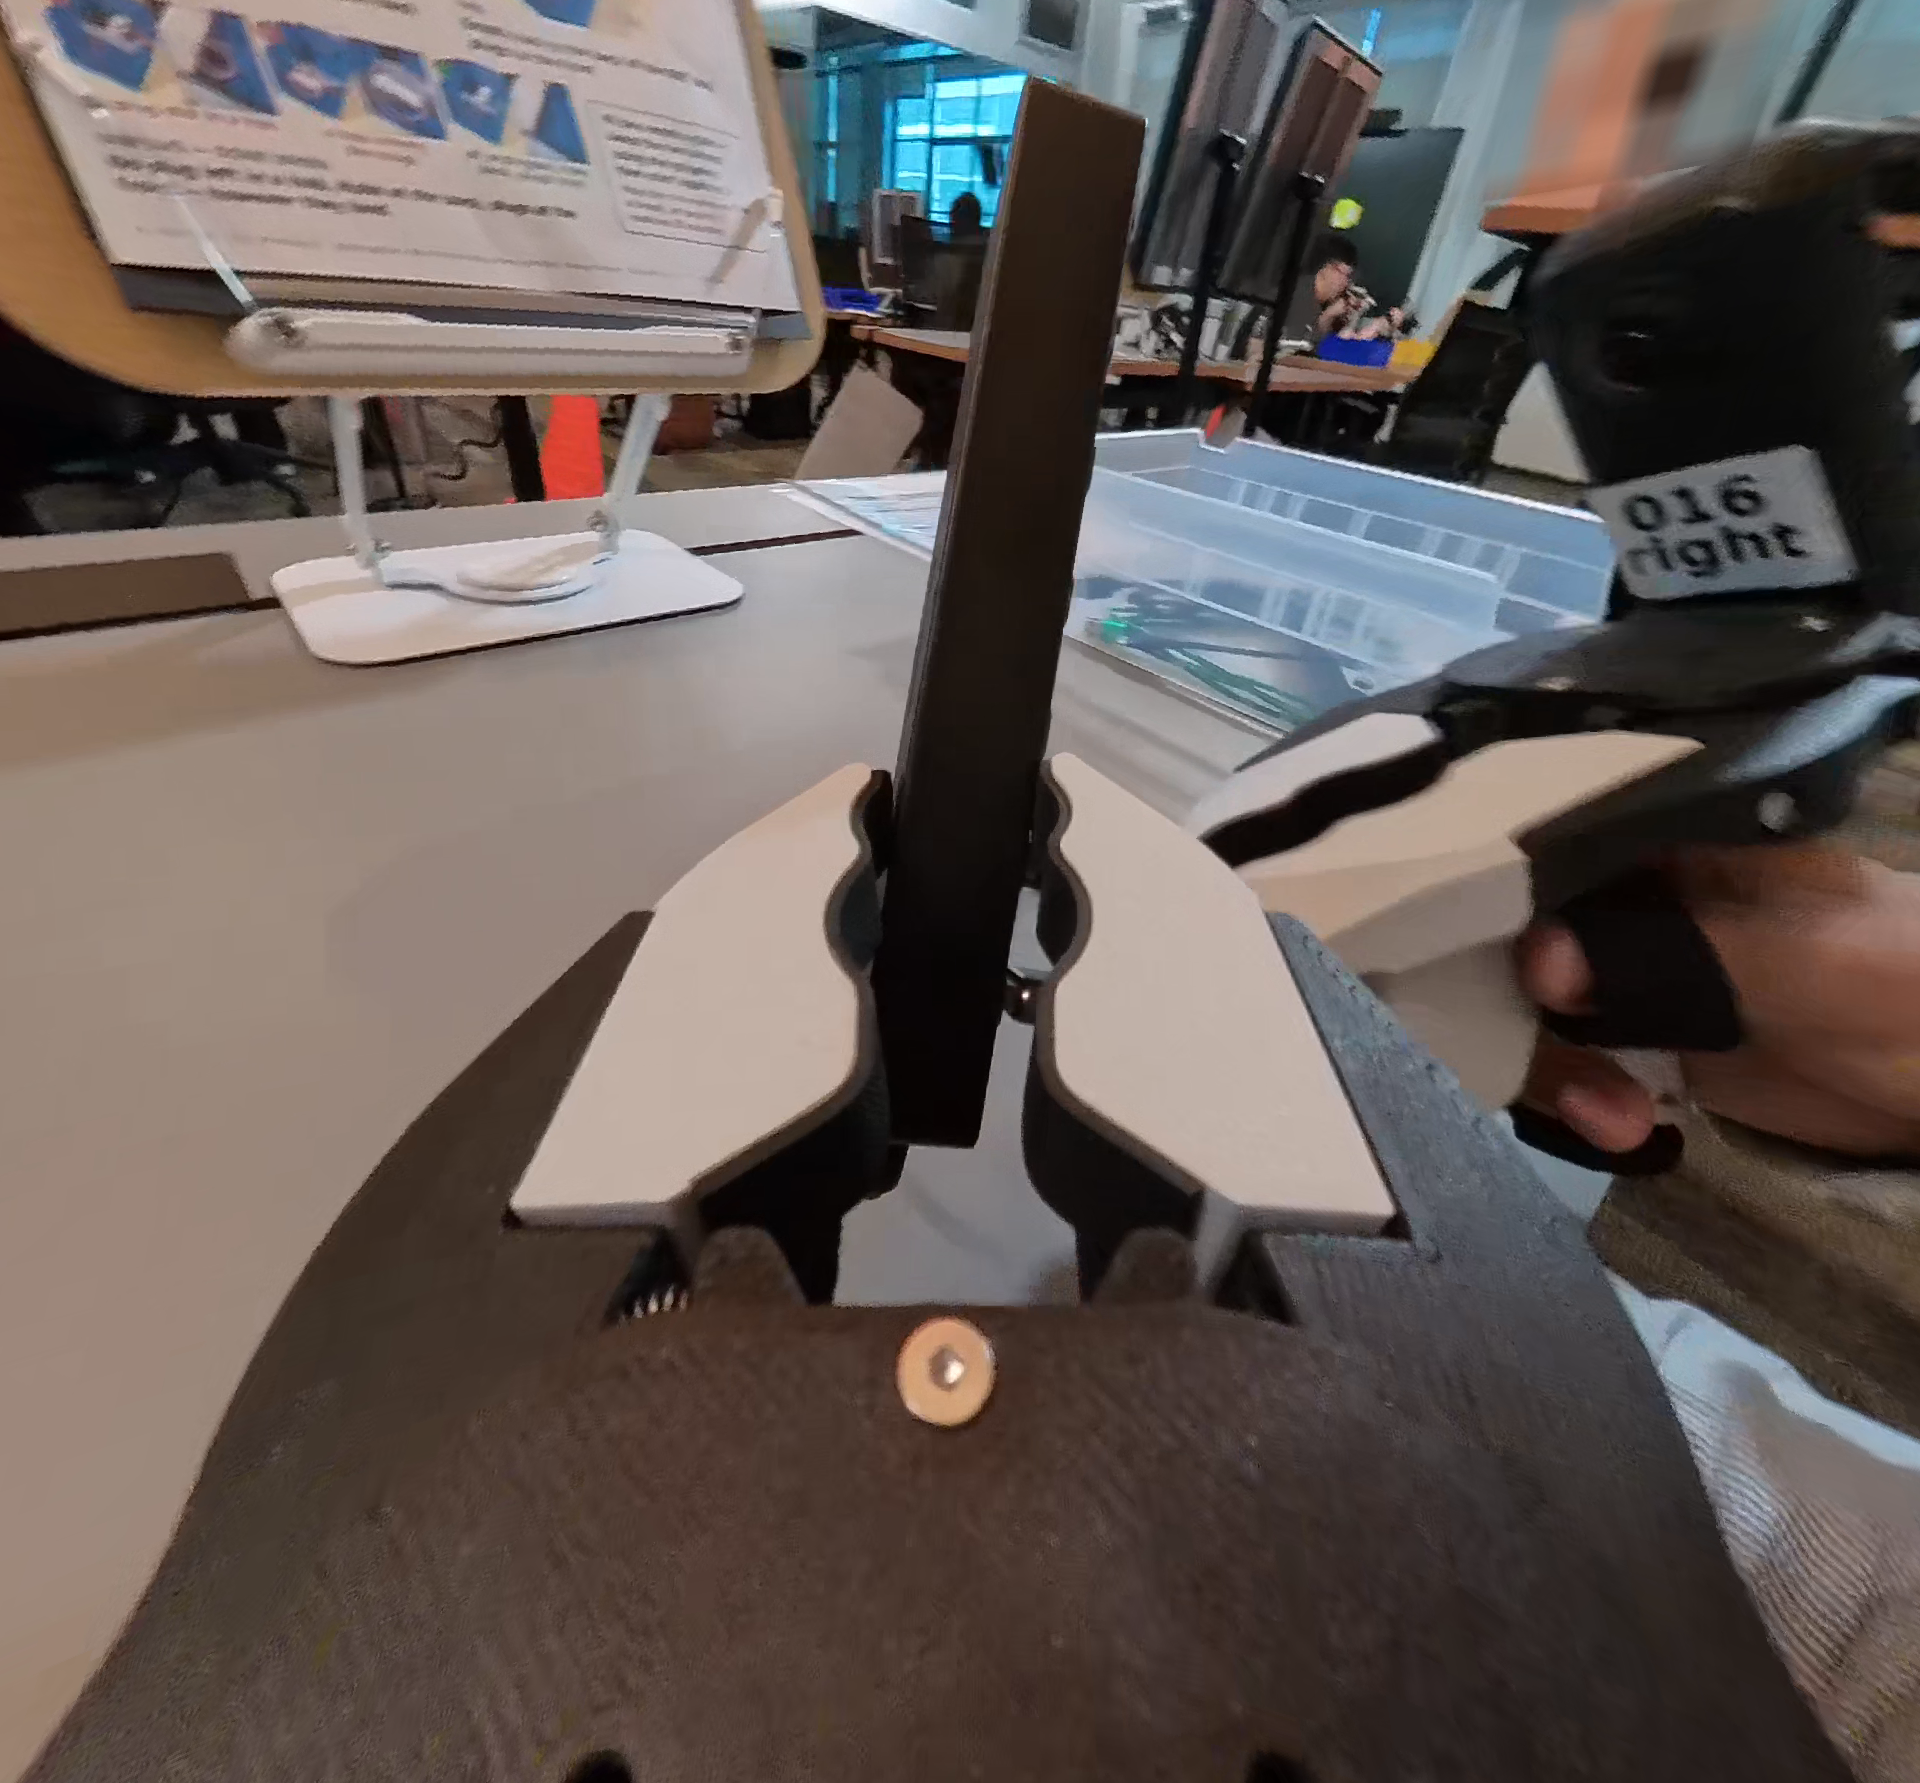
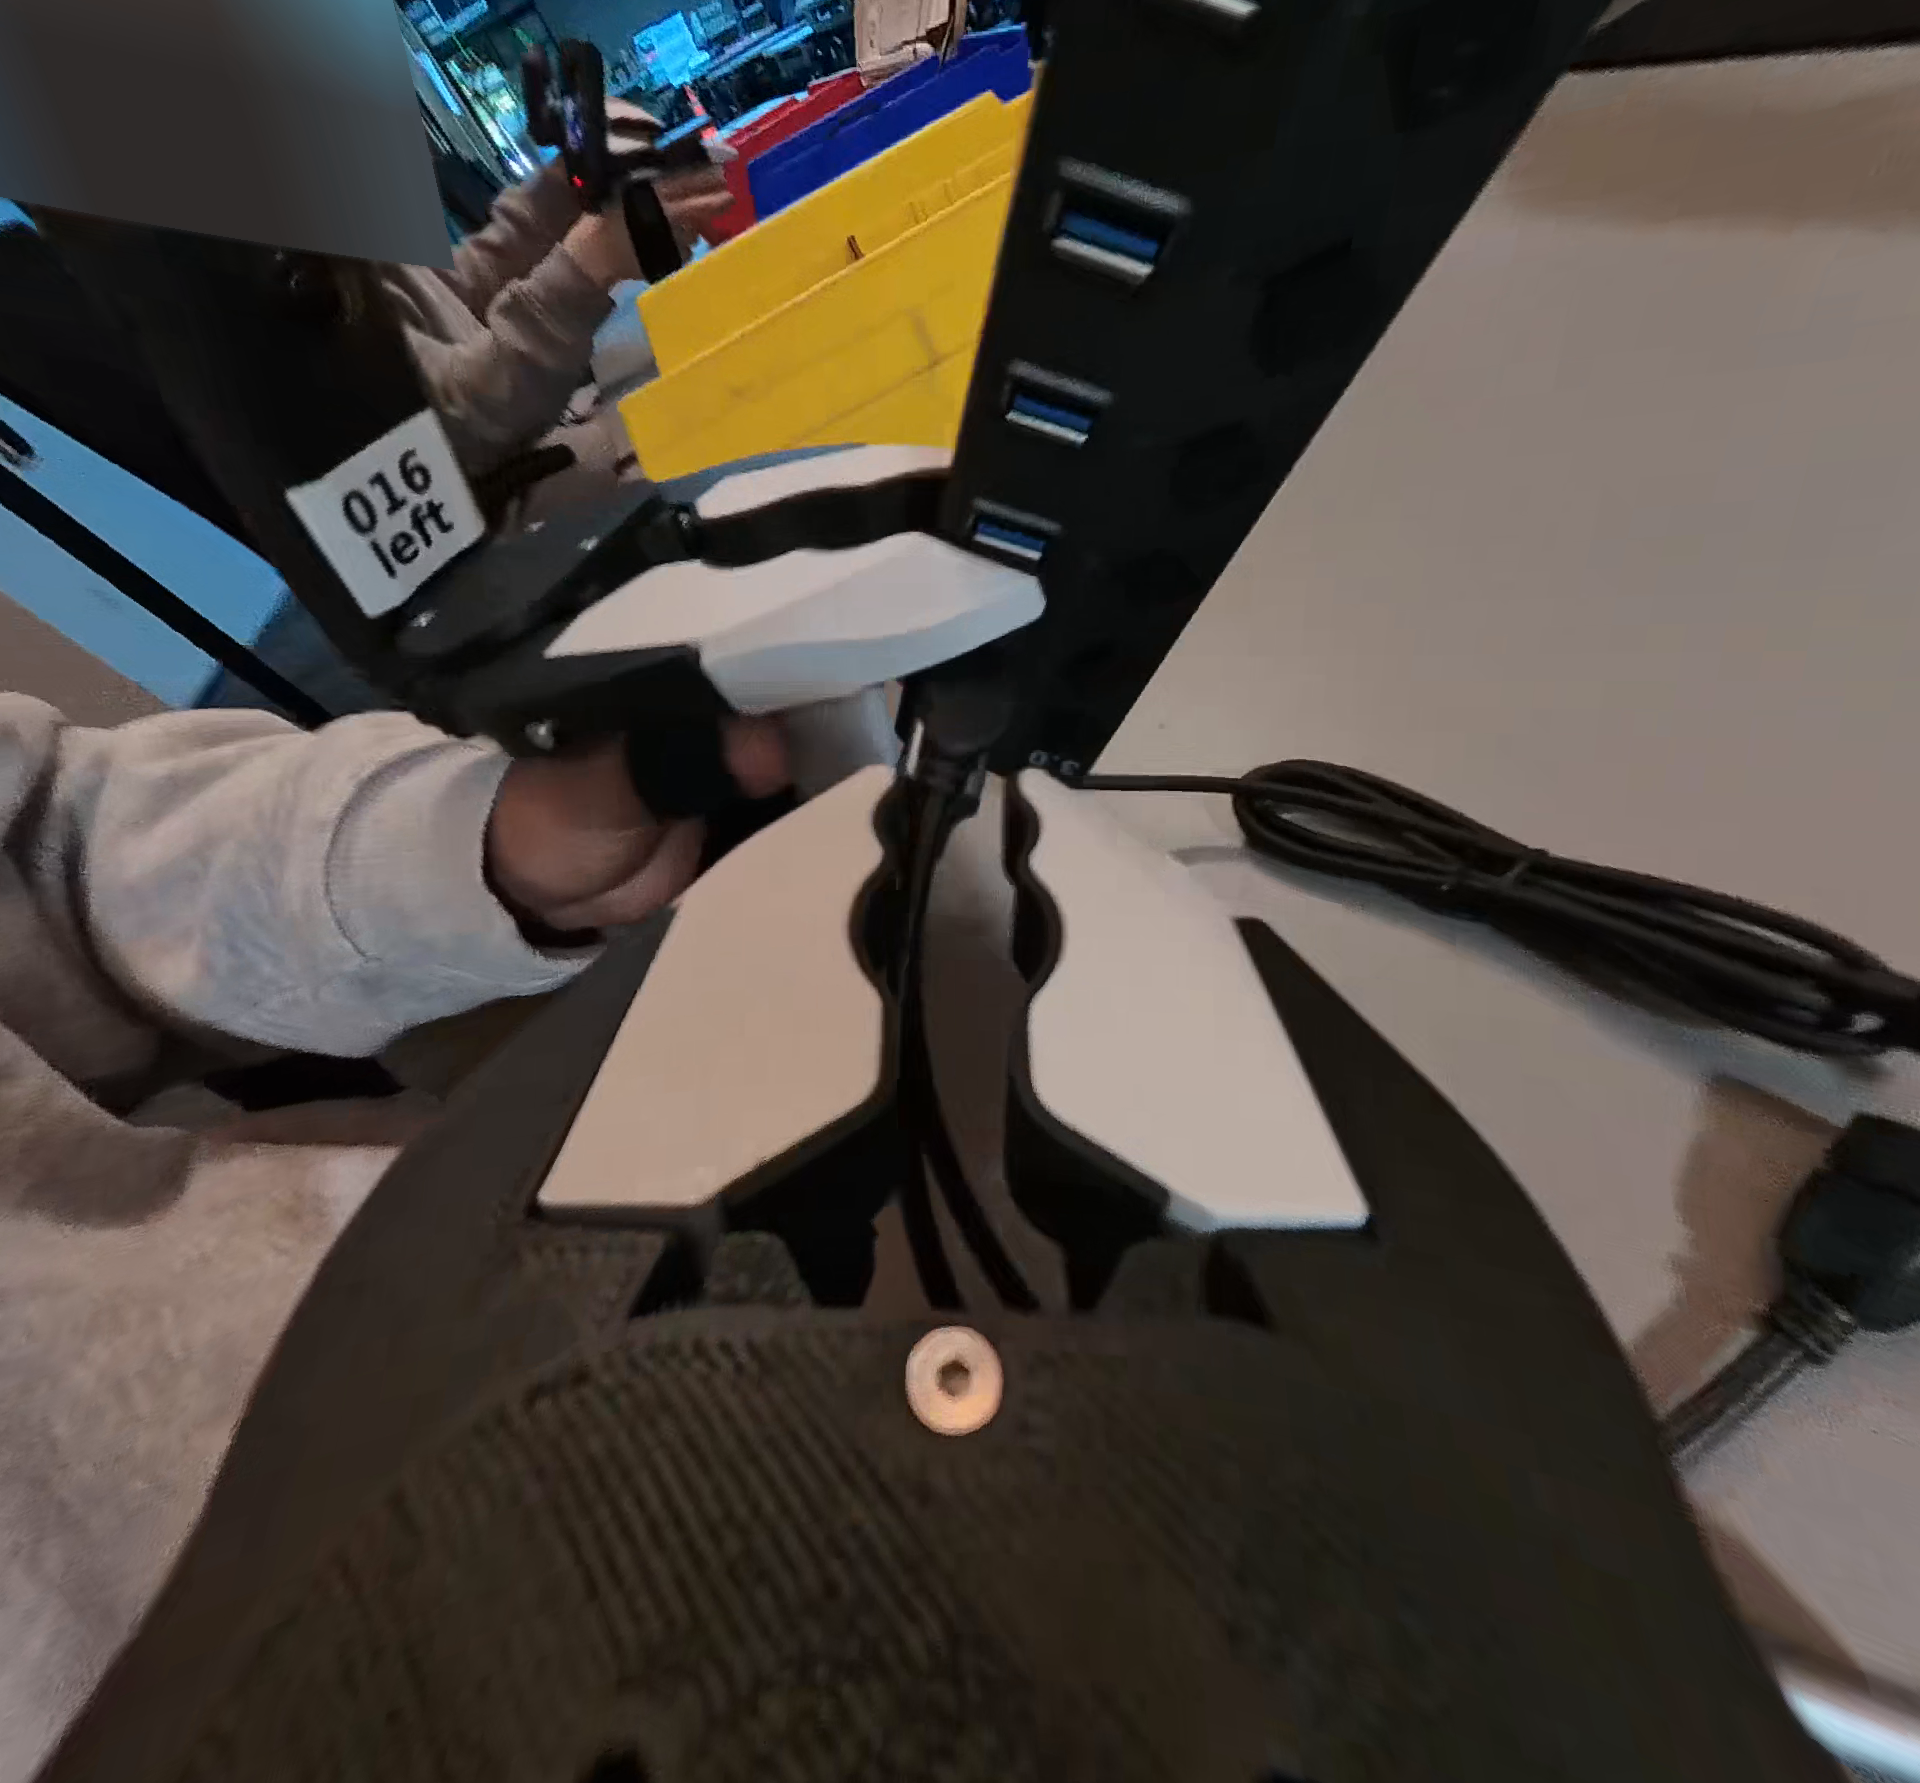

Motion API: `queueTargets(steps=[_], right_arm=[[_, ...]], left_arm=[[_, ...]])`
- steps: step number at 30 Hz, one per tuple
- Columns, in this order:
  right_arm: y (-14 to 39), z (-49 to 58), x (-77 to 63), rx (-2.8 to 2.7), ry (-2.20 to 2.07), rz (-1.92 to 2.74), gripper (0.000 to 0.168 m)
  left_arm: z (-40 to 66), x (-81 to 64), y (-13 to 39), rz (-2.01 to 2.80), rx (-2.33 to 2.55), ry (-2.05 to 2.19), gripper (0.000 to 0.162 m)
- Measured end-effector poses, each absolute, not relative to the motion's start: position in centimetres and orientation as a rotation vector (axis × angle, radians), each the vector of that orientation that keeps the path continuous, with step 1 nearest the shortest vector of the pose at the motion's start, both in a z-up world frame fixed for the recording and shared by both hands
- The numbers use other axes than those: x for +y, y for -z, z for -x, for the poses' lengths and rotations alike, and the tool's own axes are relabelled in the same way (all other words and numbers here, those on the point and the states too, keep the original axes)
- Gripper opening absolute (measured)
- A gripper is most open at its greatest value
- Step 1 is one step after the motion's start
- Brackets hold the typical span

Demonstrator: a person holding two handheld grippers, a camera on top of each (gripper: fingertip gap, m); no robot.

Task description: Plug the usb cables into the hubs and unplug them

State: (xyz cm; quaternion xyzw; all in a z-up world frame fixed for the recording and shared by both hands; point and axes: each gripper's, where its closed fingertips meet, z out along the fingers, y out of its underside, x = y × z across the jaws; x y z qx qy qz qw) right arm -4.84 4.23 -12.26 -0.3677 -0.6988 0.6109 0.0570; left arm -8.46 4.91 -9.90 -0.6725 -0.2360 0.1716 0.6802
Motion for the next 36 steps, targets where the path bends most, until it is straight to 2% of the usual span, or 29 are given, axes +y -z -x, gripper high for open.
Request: queueTargets(steps=[6, 11, 13, 25, 30, 36], right_arm=[[12.1, 4.2, 5.4, -2.169, -1.901, 1.1, 0.01], [11.0, 4.7, 7.0, -2.078, -2.003, 1.16, 0.009], [10.9, 5.1, 7.6, -2.049, -2.003, 1.182, 0.009], [9.4, 5.1, 8.4, -1.951, -2.169, 1.184, 0.009], [9.2, 5.1, 8.5, -1.934, -2.208, 1.197, 0.009], [9.4, 4.8, 8.1, -1.961, -2.198, 1.179, 0.01]], left_arm=[[7.2, 5.9, 9.5, 1.503, -0.437, -0.325, 0.029], [7.0, 6.2, 9.4, 1.45, -0.454, -0.133, 0.058], [6.6, 6.5, 9.5, 1.47, -0.424, -0.111, 0.063], [6.0, 6.7, 9.8, 1.547, -0.308, -0.134, 0.055], [5.8, 6.8, 10.1, 1.614, -0.179, -0.41, 0.04], [6.2, 6.8, 10.6, 1.645, -0.121, -0.634, 0.037]])
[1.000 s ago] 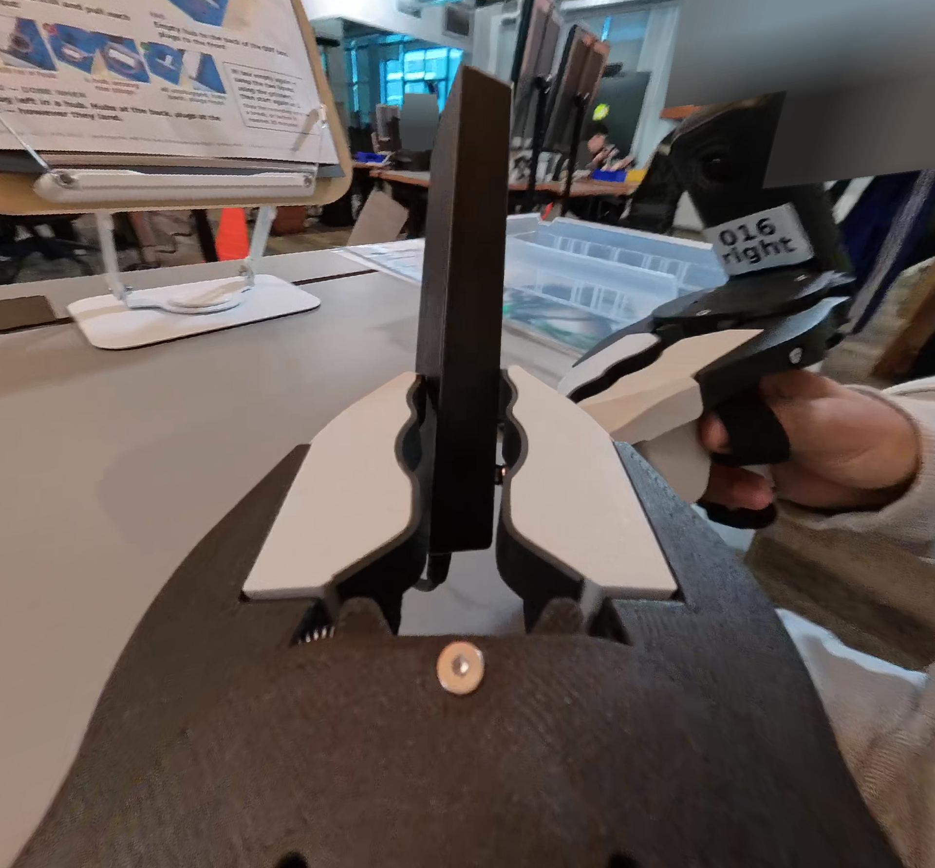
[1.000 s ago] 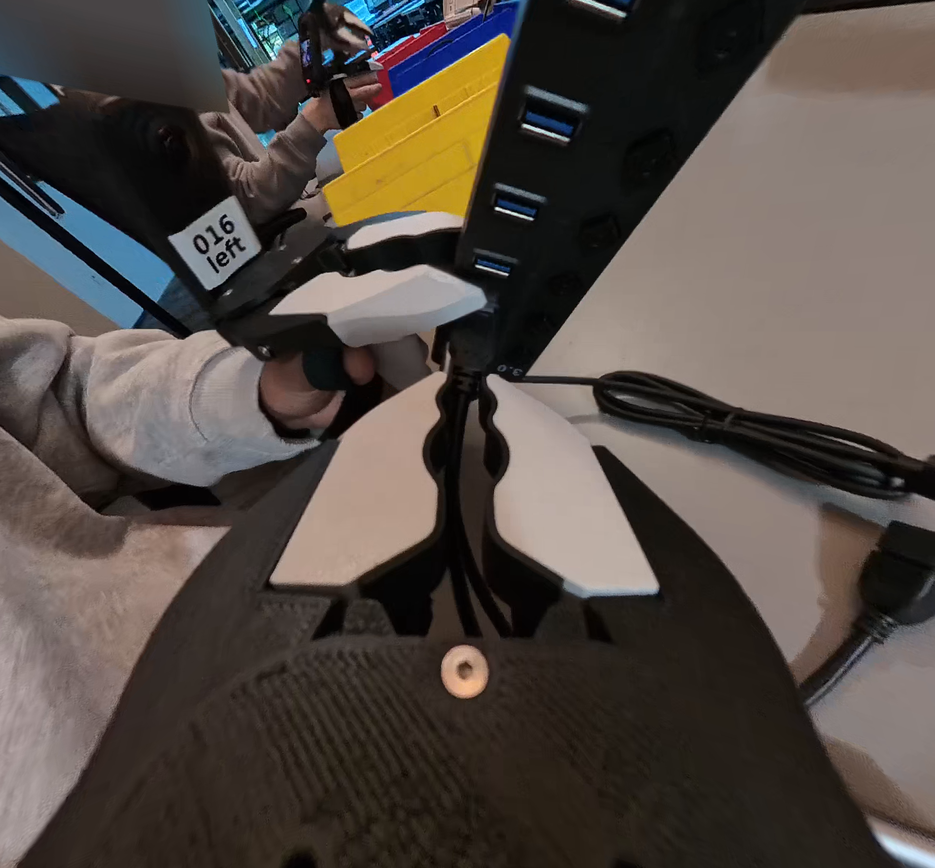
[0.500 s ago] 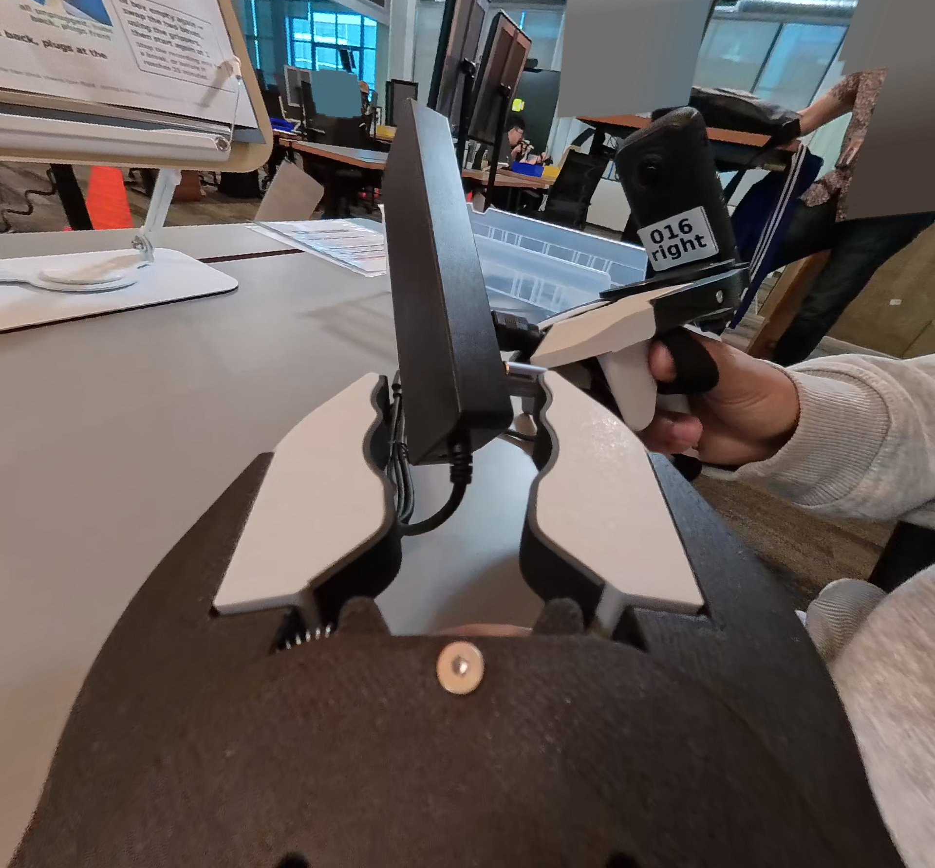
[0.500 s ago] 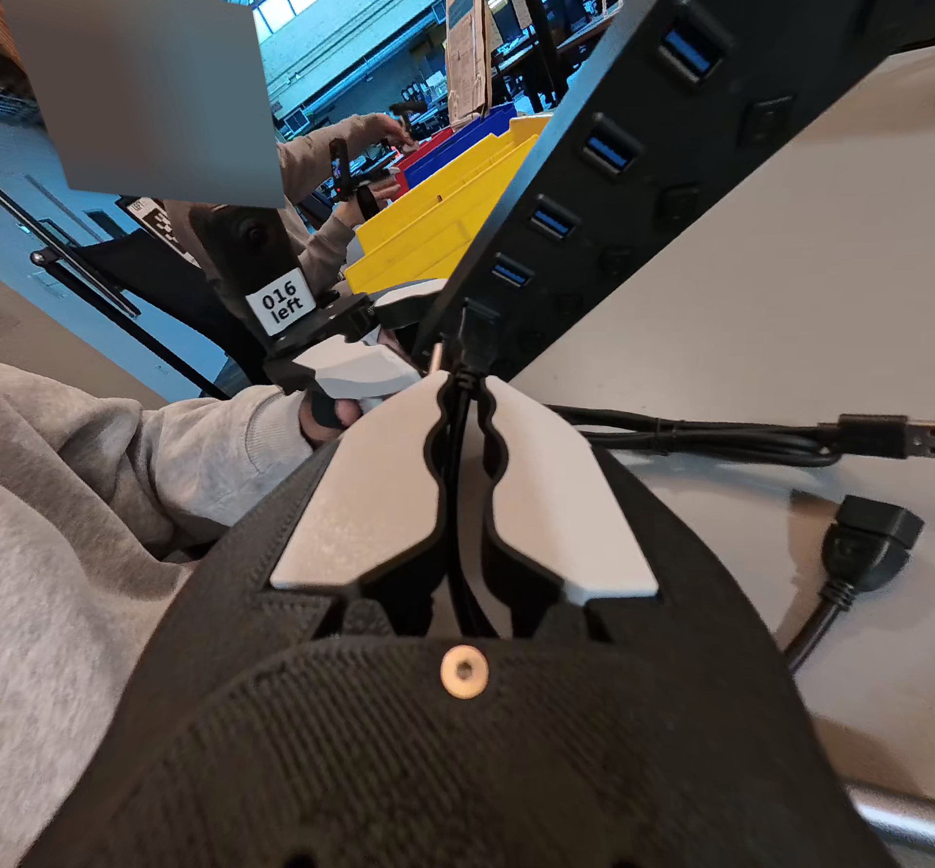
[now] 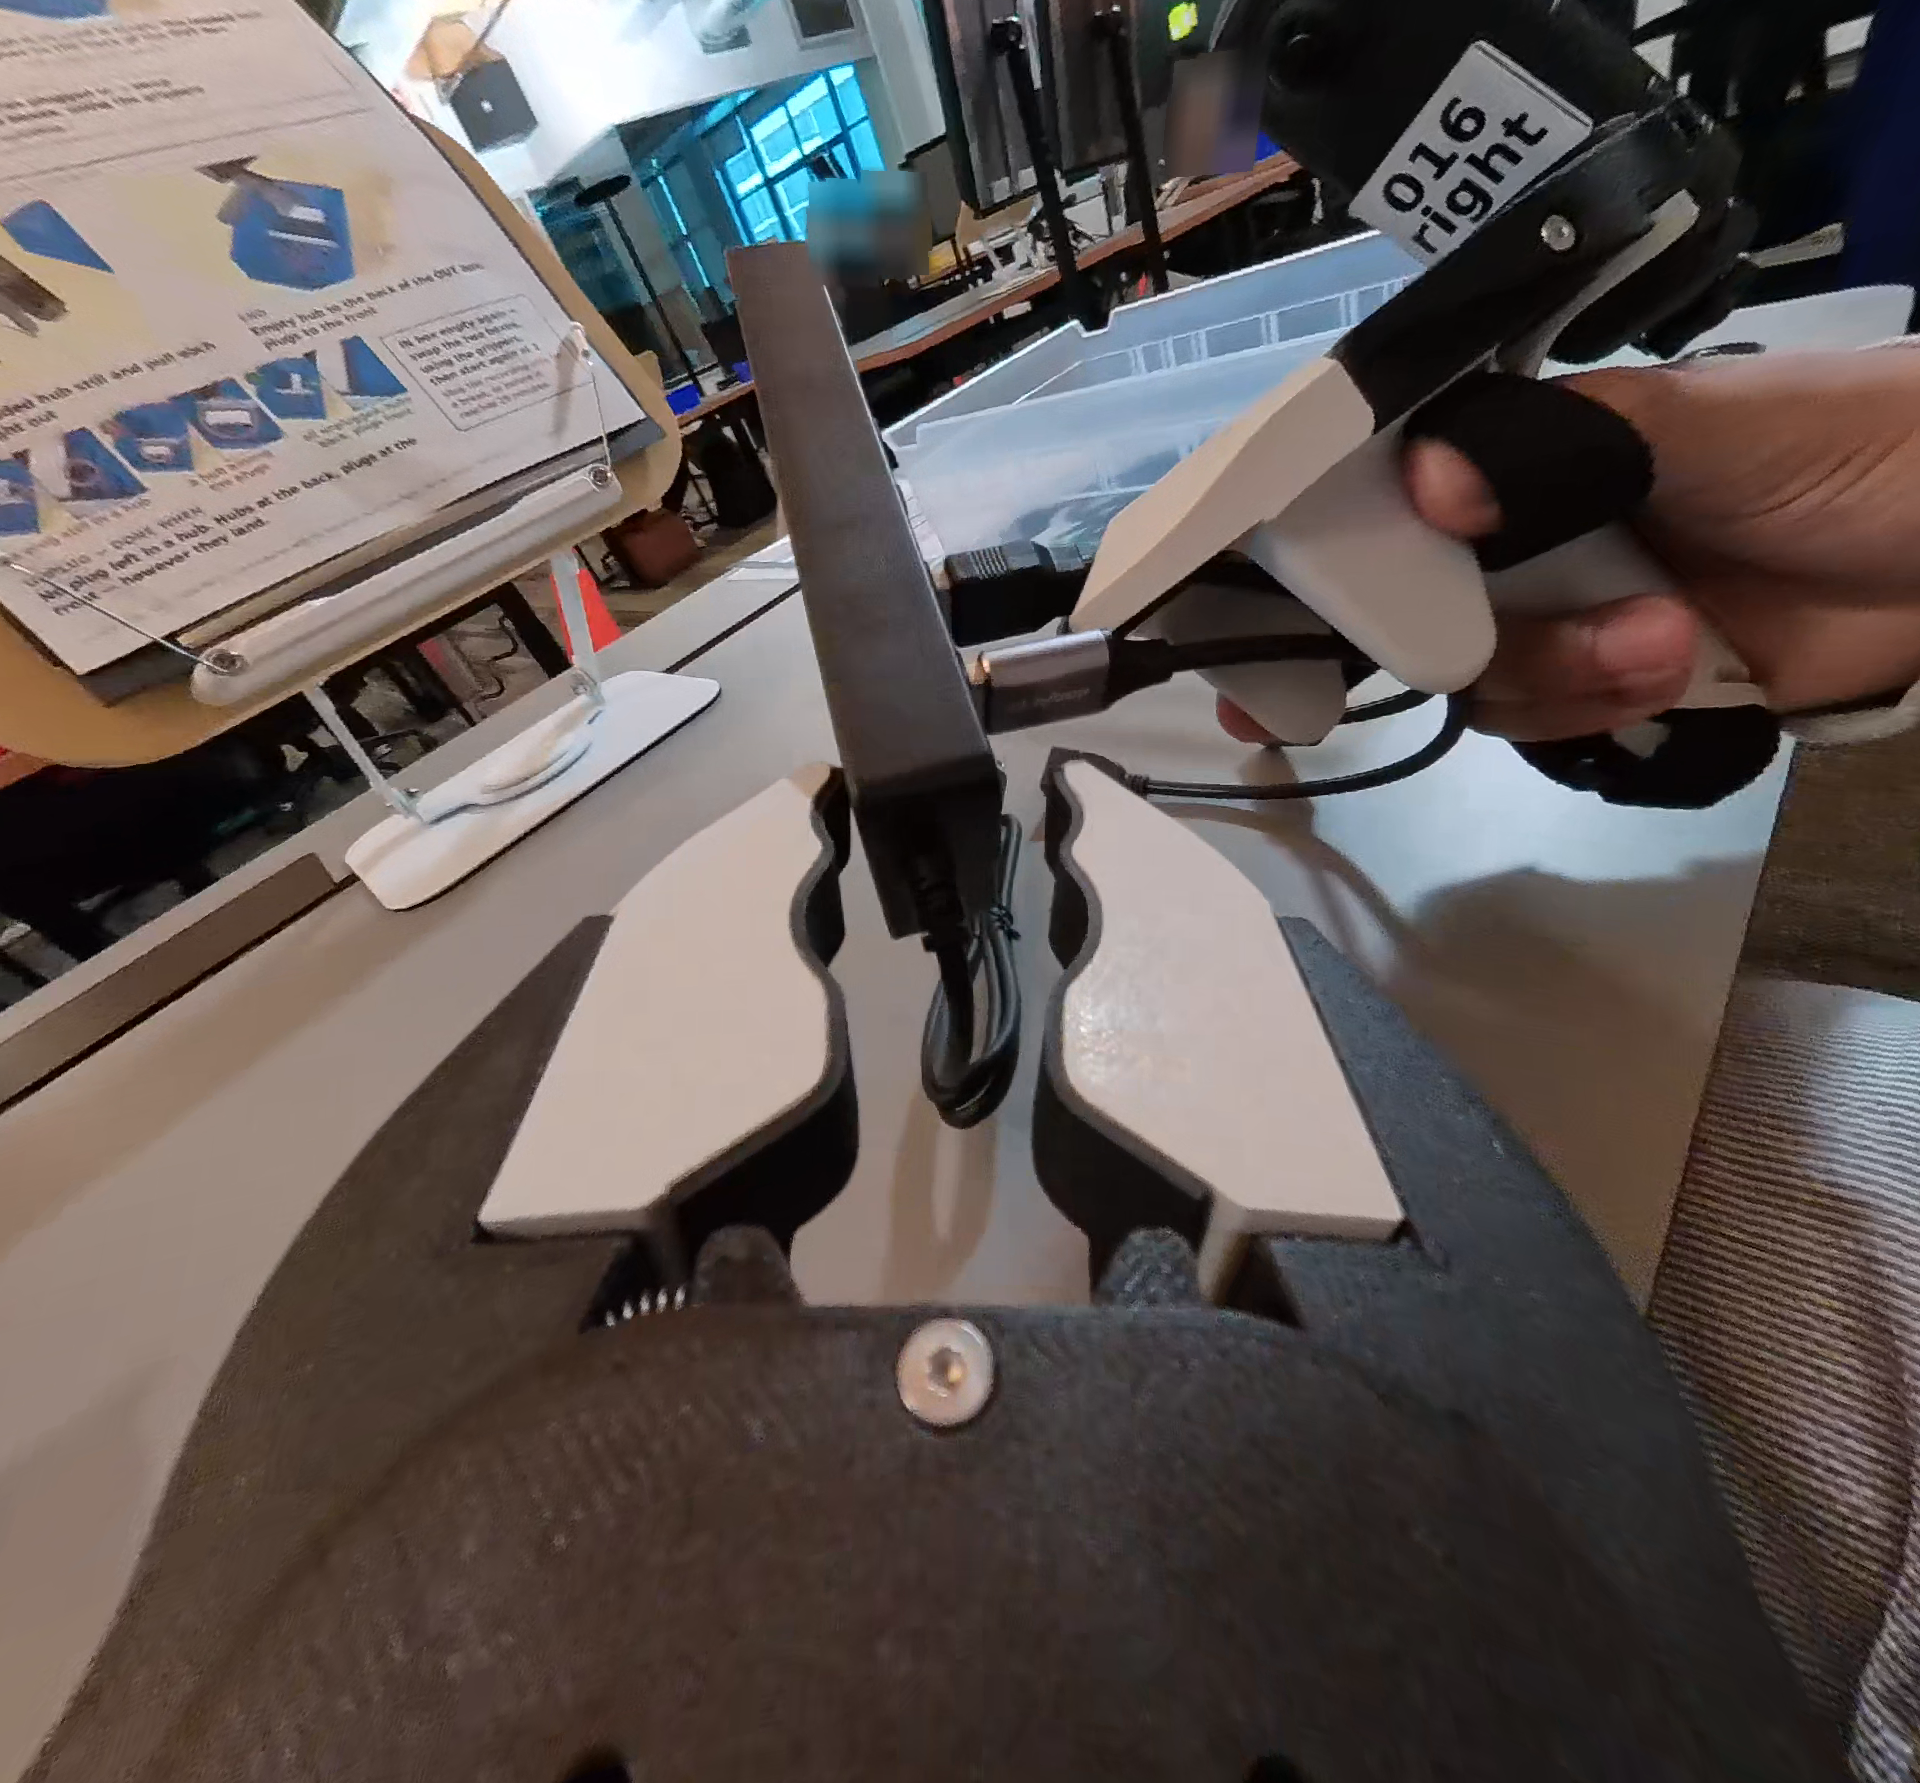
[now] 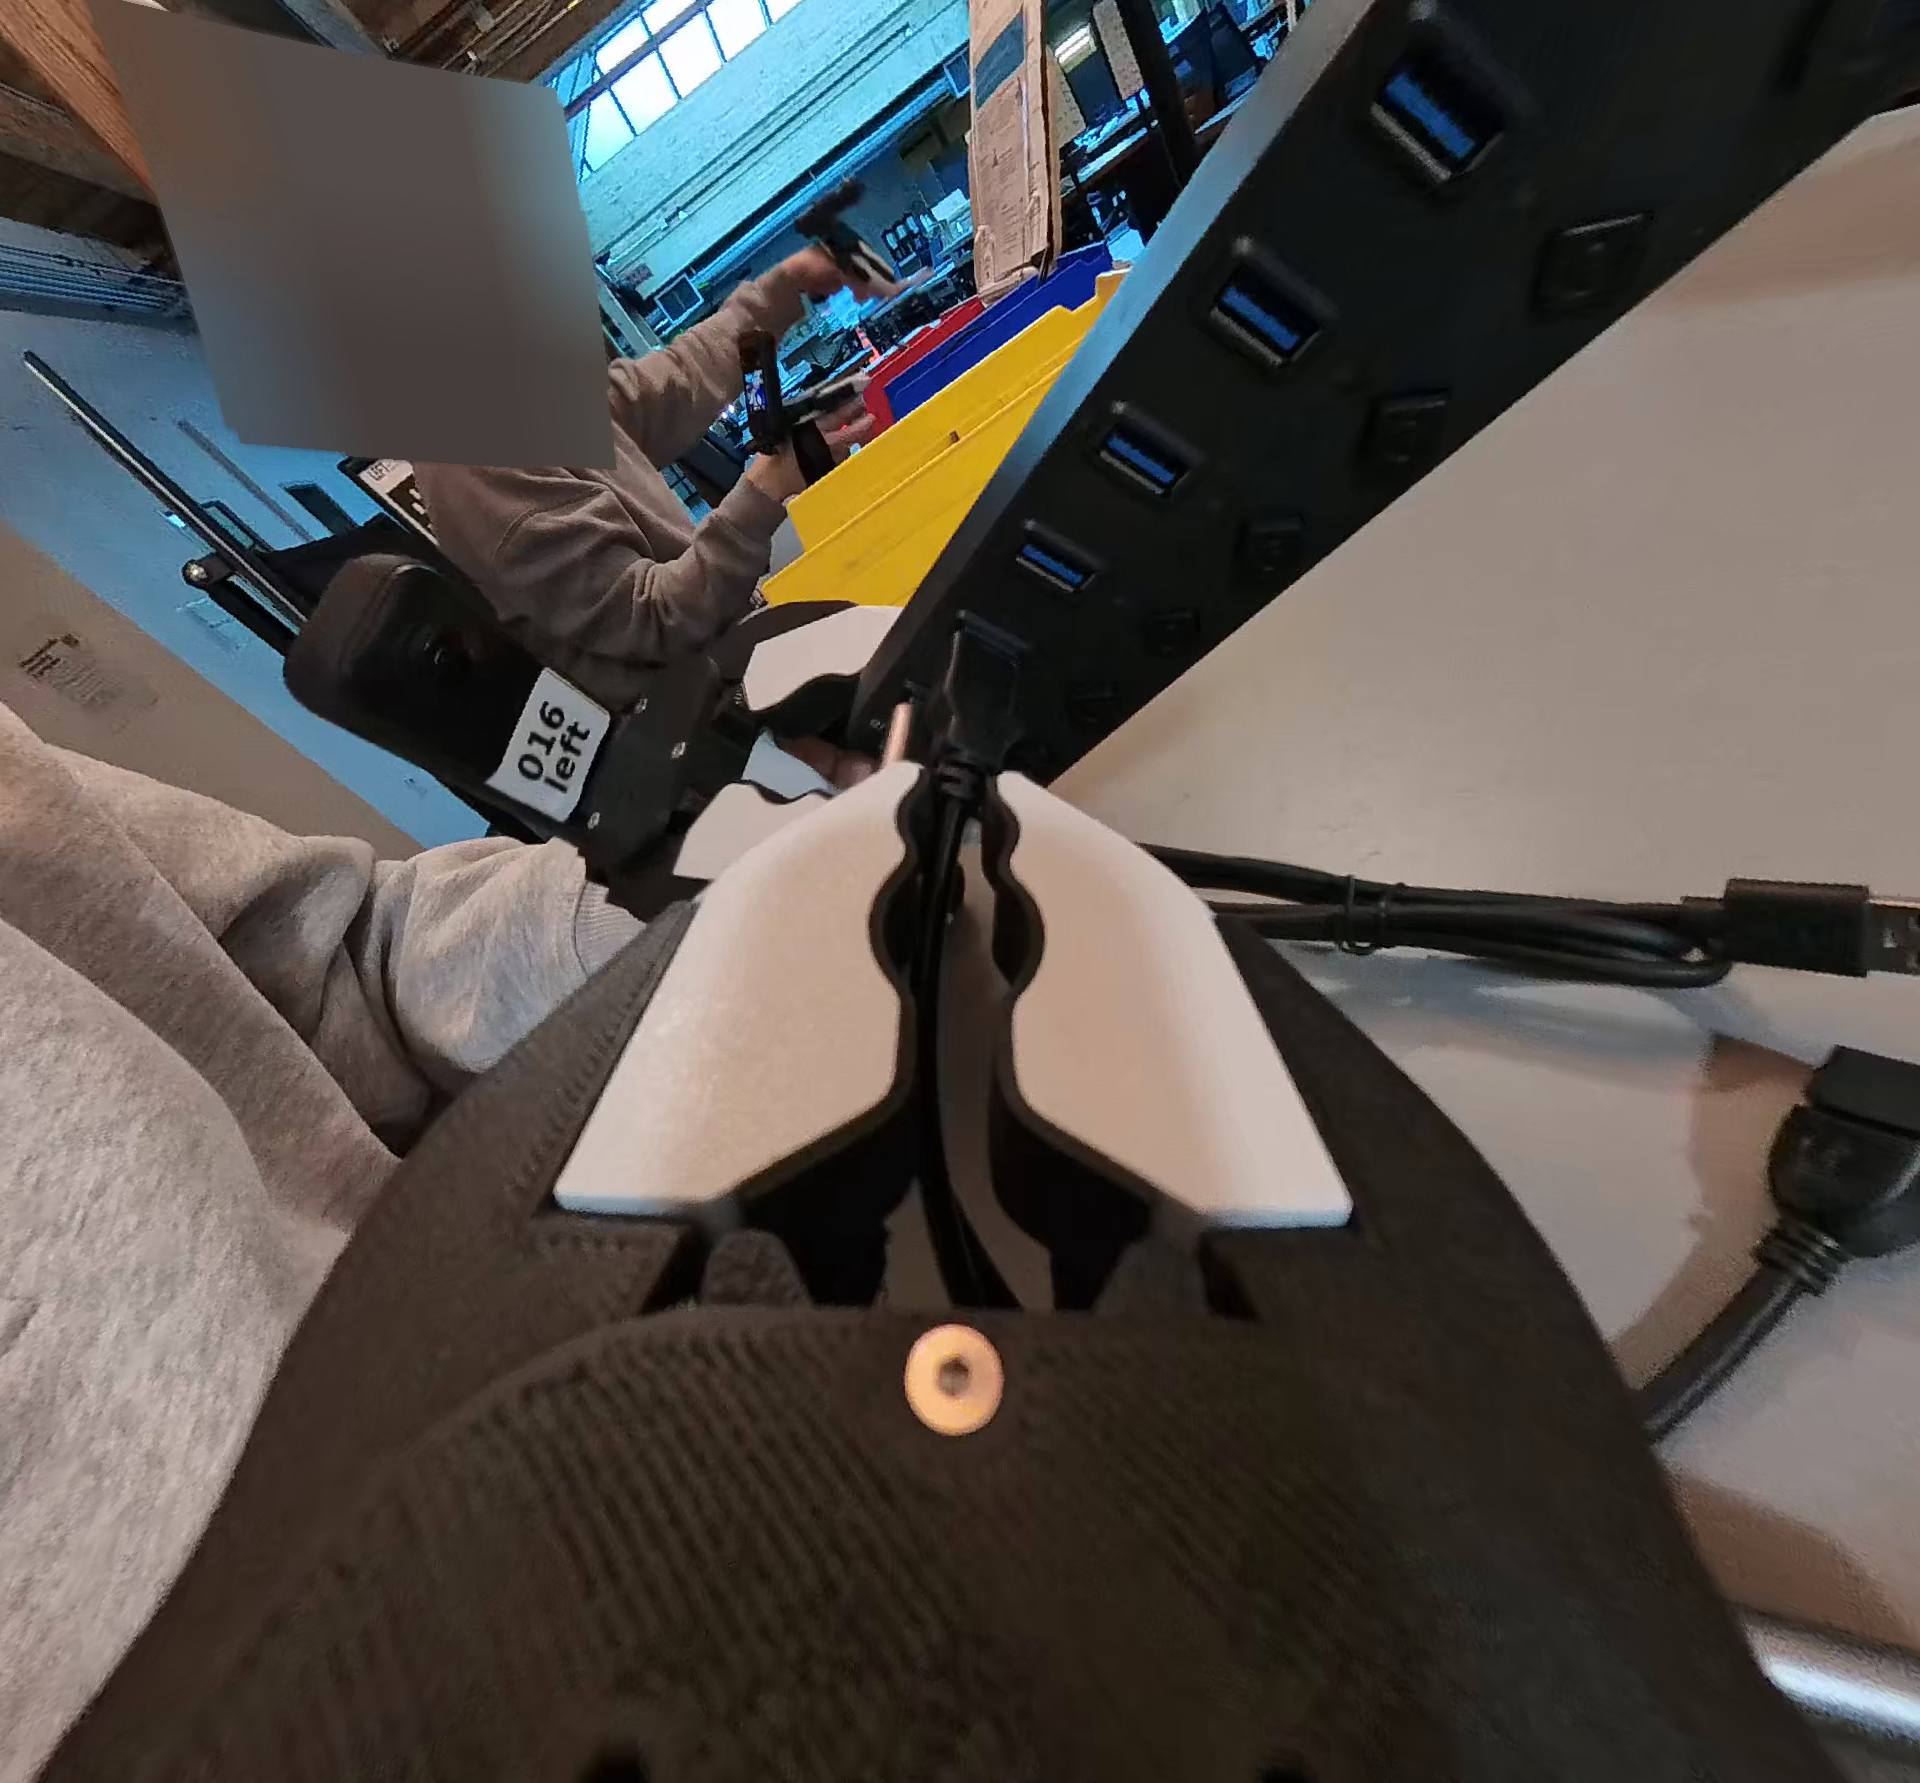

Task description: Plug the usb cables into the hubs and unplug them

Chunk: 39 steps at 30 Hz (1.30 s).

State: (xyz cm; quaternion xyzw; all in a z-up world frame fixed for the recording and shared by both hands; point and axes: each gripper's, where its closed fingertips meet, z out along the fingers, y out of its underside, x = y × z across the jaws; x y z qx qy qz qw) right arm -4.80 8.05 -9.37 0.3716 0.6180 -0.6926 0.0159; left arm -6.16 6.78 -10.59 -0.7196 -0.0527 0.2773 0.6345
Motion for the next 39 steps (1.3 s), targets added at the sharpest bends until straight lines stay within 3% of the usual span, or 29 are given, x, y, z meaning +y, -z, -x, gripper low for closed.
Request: queueTargets(steps=[29, 39], right_arm=[[9.2, 3.8, 6.9, 1.845, 2.12, -1.096, 0.01], [9.6, 4.8, 8.0, 2.459, 2.172, -1.131, 0.016]], left_arm=[[6.5, 6.3, 9.9, 1.614, -0.151, -0.74, 0.026], [6.9, 6.0, 9.9, 1.623, -0.218, -0.698, 0.024]])
